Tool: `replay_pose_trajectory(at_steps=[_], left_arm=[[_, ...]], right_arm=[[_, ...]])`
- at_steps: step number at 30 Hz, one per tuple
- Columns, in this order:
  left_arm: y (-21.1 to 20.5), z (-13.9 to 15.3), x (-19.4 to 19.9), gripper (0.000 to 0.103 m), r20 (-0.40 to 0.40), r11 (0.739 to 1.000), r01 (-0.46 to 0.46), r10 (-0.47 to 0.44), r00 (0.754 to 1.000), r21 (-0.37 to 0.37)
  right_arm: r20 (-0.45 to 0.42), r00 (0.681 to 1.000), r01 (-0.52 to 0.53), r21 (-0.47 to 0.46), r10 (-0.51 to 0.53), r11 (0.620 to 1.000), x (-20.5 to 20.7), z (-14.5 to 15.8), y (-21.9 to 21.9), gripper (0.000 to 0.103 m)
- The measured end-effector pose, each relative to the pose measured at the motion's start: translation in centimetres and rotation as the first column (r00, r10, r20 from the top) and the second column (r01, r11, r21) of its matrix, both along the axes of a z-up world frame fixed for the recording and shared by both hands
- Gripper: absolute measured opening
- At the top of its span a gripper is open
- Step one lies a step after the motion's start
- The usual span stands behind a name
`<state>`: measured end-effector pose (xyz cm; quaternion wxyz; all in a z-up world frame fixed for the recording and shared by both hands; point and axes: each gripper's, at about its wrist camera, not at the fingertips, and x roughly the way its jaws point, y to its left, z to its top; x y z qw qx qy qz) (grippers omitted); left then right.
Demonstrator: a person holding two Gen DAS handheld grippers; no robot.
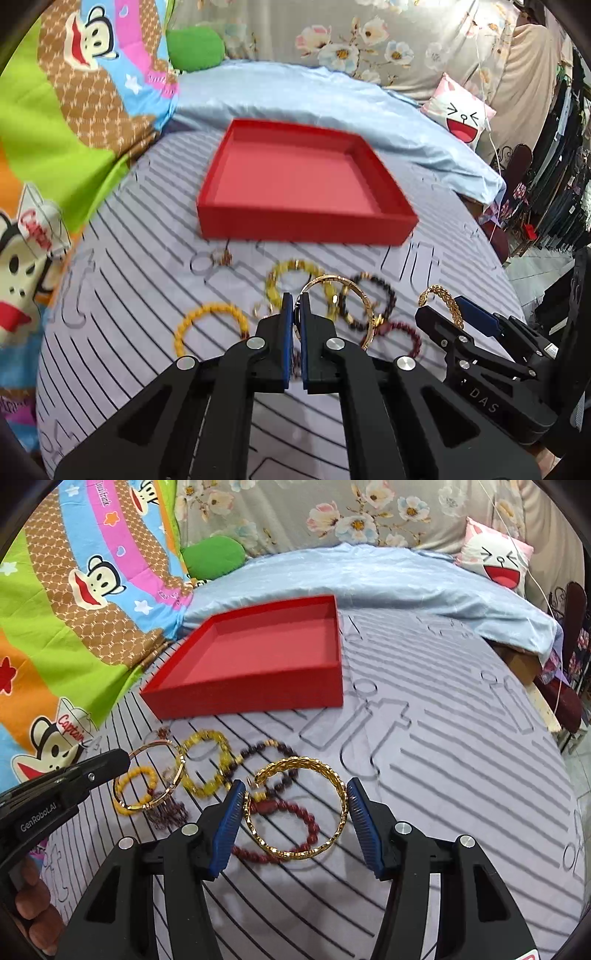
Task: Organize jewelry
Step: 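Close the right tool on the wide gold bangle while the left tool grips the thin gold bangle, then carry both bangles into the red tray and open both tools to release them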
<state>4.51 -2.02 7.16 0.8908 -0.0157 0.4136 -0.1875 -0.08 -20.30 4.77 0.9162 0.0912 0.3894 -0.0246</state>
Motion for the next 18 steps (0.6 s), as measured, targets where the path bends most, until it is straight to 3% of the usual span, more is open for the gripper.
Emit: replay_pose_trajectory(at_steps=[8, 13, 18], left_arm=[[-0.9, 3.8, 5.2, 0.003, 0.085, 1.000, 0.013, -0.011, 0.996, -0.021], [-1.9, 5.1, 11.6, 0.003, 0.118, 1.000, 0.013, -0.011, 0.993, -0.021], [-2.9, 4.4, 18.4, 0.003, 0.111, 1.000, -0.004, 0.004, 0.994, 0.002]], right_arm=[[0.049, 0.997, -0.057, 0.019, 0.056, 0.998, 6.0, 3.6, -0.9, 0.054], [0.051, 0.996, -0.074, 0.011, 0.073, 0.997, 13.0, 5.1, -1.8, 0.054], [0.015, 0.996, -0.092, -0.009, 0.092, 0.996, 19.9, 5.1, -2.0, 0.054]])
